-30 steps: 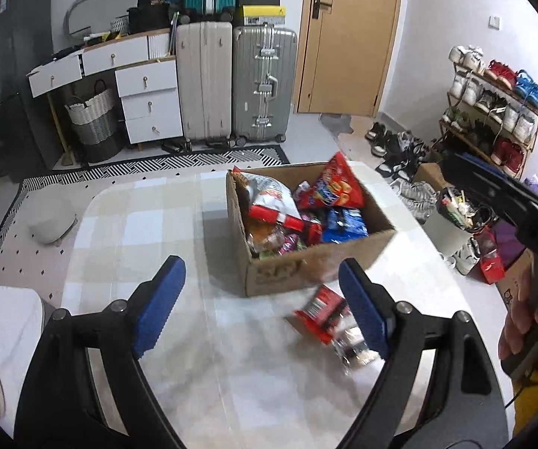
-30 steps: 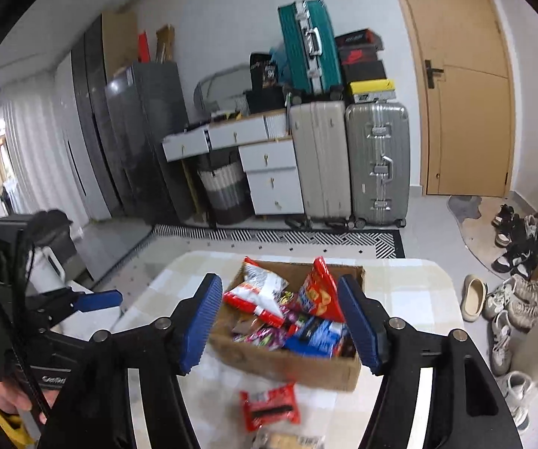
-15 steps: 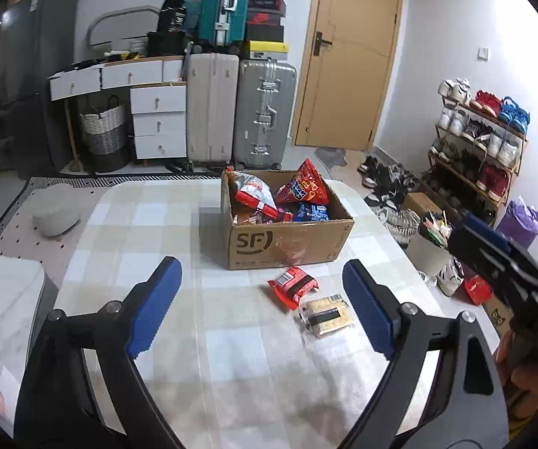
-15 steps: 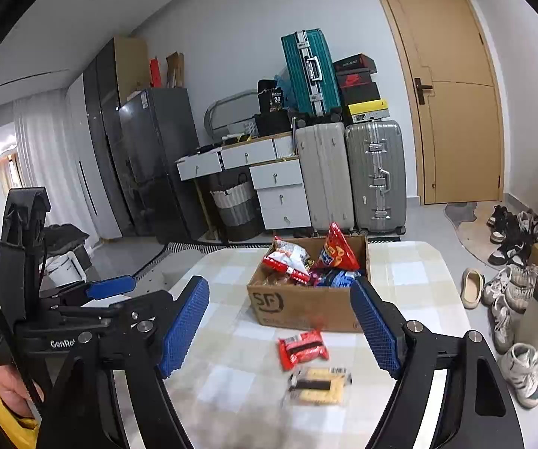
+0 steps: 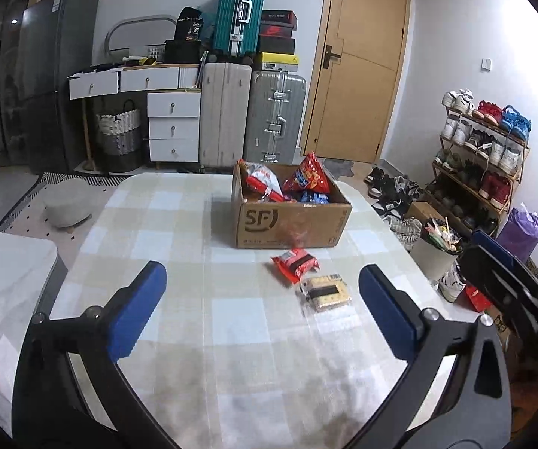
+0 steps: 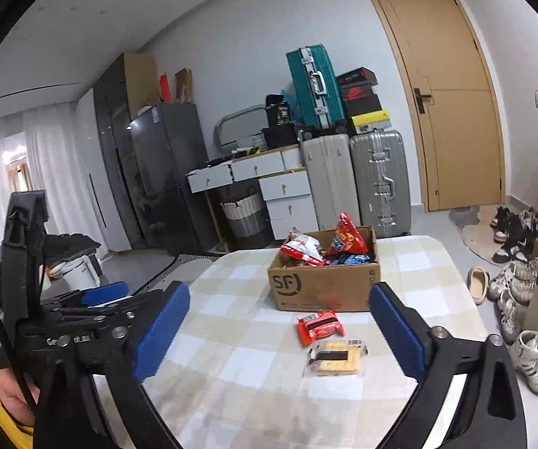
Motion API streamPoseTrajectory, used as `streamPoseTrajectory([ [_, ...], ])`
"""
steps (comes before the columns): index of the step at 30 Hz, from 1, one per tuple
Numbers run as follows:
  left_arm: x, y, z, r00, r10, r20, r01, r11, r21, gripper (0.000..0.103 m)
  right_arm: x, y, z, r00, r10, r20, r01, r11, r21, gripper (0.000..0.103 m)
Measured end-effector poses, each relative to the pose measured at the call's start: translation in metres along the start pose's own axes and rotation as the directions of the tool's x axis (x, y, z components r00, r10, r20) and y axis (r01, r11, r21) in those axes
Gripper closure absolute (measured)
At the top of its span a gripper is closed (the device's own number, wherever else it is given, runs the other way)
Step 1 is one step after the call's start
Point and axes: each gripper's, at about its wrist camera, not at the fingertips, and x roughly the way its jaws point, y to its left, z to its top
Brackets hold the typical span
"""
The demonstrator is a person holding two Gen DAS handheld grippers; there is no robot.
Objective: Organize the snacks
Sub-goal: 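Withdraw both grippers and move toward the red wafer and cracker packs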
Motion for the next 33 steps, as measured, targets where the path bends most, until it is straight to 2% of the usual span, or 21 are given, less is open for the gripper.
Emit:
streamPoseTrajectory([
  [6,0.006,-0.005,-0.012,1.000,0.011,-0.020,-0.011,1.000,0.012,0.000,-0.003,0.011,-0.021,1.000,0.026,-0.008,-0.026,1.000,-0.006,0.001],
  [11,0.026,-0.005,-0.007,0.999,0.009,-0.042,-0.008,1.000,0.019,0.000,0.003,0.012,-0.034,1.000,0.010,-0.029,-0.011,1.000,-0.027,0.001],
  [17,0.046,-0.002,-0.009,0.997,0.009,-0.074,-0.008,1.000,0.014,0.000,0.017,-0.003,-0.039,0.998,0.005,-0.070,-0.004,1.000,0.015,0.001],
  [26,0.086,0.001,-0.020,0.991,0.015,-0.132,-0.014,1.000,0.009,0.000,0.032,-0.018,-0.049,0.996,0.004,-0.086,-0.002,0.999,0.032,0.001],
  [33,0.120,0.011,-0.026,0.986,0.033,-0.165,-0.034,0.999,-0.004,0.000,0.063,-0.034,-0.060,0.987,-0.001,-0.159,0.010,0.998,0.058,0.001],
])
